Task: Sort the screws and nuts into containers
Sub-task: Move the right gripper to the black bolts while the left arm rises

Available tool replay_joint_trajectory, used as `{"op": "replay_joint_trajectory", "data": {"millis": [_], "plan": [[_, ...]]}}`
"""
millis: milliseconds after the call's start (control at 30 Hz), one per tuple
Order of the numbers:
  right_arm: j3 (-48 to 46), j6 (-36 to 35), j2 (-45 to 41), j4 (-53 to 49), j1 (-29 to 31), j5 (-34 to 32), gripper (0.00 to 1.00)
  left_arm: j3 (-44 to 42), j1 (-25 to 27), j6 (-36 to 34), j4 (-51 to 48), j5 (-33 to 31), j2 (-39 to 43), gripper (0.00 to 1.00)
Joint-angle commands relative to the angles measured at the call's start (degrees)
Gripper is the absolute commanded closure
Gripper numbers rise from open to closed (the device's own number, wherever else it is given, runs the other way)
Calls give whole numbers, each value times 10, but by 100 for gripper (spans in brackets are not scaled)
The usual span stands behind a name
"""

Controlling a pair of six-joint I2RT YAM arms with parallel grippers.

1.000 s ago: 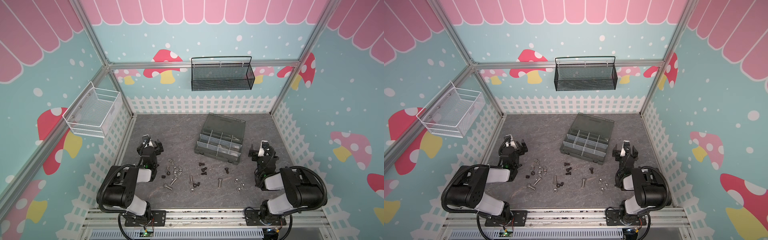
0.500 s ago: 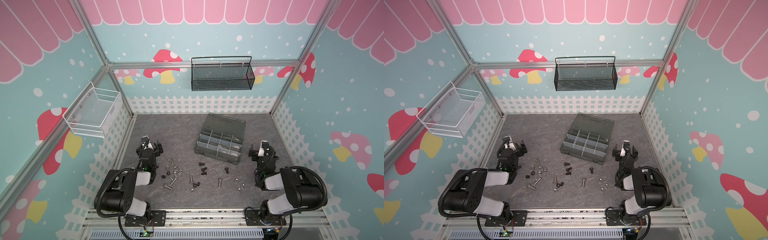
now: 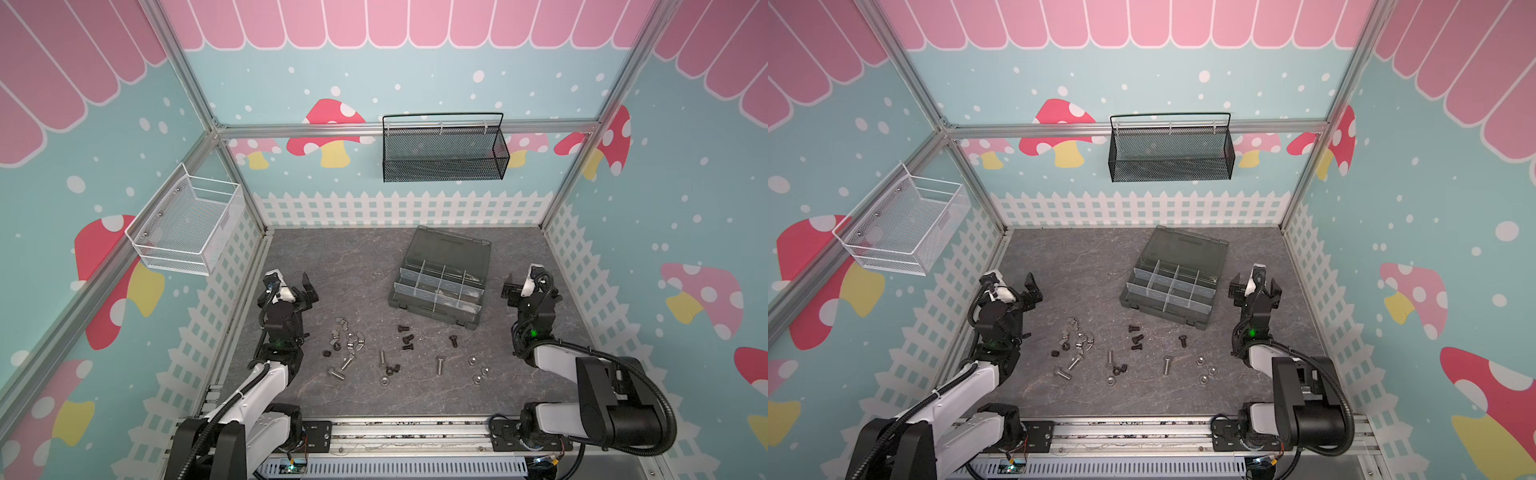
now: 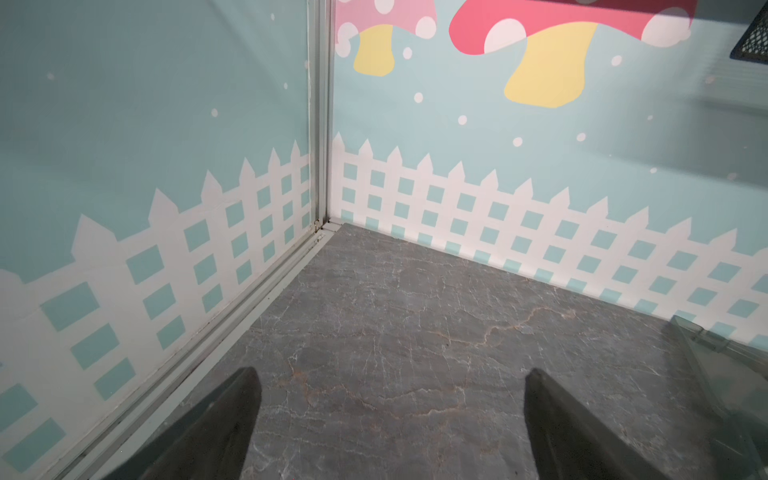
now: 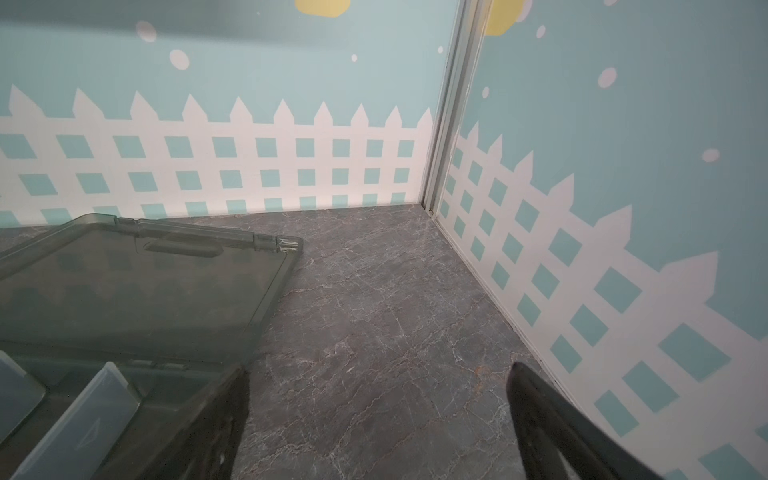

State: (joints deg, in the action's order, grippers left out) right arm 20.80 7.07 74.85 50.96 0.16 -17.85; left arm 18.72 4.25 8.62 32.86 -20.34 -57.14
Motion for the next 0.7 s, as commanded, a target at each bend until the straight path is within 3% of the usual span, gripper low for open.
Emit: {"op": "replay_joint_trajectory", "data": {"millis": [0,200,400,567,667], "plan": [[22,48,-53,-146,4,-29,2,34,9,22,-122,39,38,1],[43,119,-149,-312,7,3,2,78,62,75,-287,42,104,1],[68,158,-223,-463,30,18,2,101,169,116,-374,-8,136,1],[111,186,-240,-591,83,8,2,113,262,164,-402,-44,123,1],[134,211,-243,-659,138,-8,2,111,289,198,-405,-32,109,1]]}}
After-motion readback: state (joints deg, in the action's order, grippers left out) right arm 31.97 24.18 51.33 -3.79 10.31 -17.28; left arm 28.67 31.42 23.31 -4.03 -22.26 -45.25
